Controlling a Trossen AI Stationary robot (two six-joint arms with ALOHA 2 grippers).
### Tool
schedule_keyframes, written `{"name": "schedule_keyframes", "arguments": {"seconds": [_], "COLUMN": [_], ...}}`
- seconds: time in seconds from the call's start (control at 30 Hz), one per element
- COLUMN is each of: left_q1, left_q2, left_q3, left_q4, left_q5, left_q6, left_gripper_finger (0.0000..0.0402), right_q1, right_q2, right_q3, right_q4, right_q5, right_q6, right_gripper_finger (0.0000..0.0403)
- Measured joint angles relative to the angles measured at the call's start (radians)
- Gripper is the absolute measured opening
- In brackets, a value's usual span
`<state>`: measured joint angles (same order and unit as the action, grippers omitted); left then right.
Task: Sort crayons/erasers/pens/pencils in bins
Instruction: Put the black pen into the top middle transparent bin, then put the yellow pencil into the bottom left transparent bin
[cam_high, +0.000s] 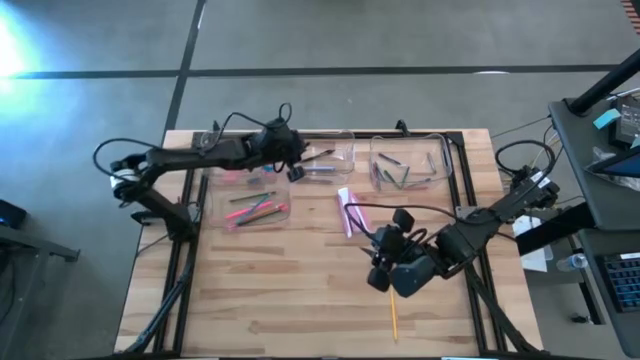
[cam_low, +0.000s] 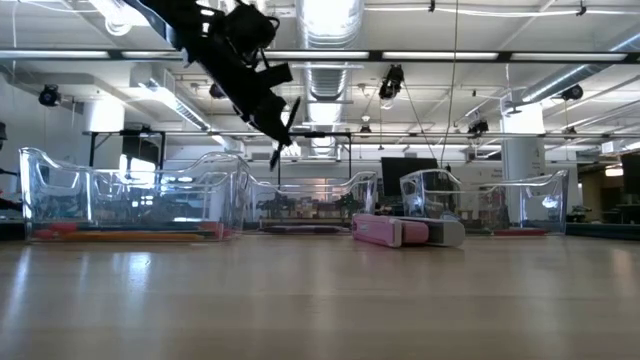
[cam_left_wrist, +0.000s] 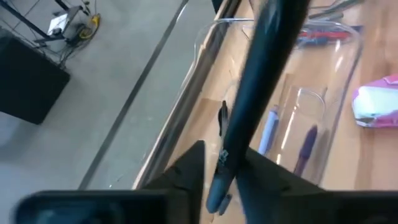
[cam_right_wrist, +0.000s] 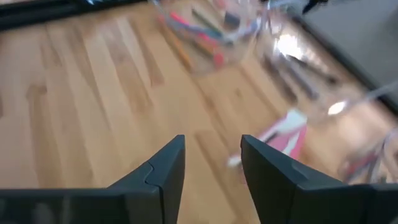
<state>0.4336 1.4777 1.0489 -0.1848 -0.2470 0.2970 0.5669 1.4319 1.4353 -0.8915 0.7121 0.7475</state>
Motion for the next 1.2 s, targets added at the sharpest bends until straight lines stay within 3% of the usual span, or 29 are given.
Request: {"name": "schedule_keyframes", "arguments": {"seconds": [0.23, 0.37, 0.53, 0.63, 0.77, 0.93, 1.03, 1.2], "left_q1": [0.005, -0.005, -0.083, -0.192, -0.375, -0.567, -0.625, -0.646], "left_q2": [0.038, -0.013, -0.162, -0.244, -0.325, -0.355, -0.348, -0.322], "left_q3": [0.053, 0.064, 0.006, -0.068, -0.181, -0.299, -0.335, -0.343], "left_q4": [-0.017, -0.055, 0.033, 0.135, 0.329, 0.585, 0.672, 0.672], "left_q5": [-0.042, -0.052, 0.159, 0.211, 0.205, 0.116, 0.086, 0.078], "left_q6": [0.000, -0.012, -0.082, -0.112, -0.116, -0.101, -0.085, -0.084], "left_gripper_finger": [0.0182, 0.0219, 0.0211, 0.0194, 0.0178, 0.0175, 0.0175, 0.0175], "right_q1": [0.024, 0.067, 0.156, 0.204, 0.232, 0.234, 0.231, 0.231], "right_q2": [0.004, 0.004, 0.020, 0.048, 0.123, 0.258, 0.320, 0.382], "right_q3": [-0.042, -0.124, -0.267, -0.335, -0.375, -0.353, -0.318, -0.275], "right_q4": [-0.092, -0.085, 0.000, 0.092, 0.166, 0.163, 0.164, 0.162], "right_q5": [-0.108, -0.158, -0.174, -0.178, -0.225, -0.331, -0.349, -0.415], "right_q6": [0.183, 0.338, 0.553, 0.656, 0.769, 0.875, 0.903, 0.920], "right_gripper_finger": [0.0145, 0.0144, 0.0137, 0.0133, 0.0126, 0.0119, 0.0116, 0.0116]}}
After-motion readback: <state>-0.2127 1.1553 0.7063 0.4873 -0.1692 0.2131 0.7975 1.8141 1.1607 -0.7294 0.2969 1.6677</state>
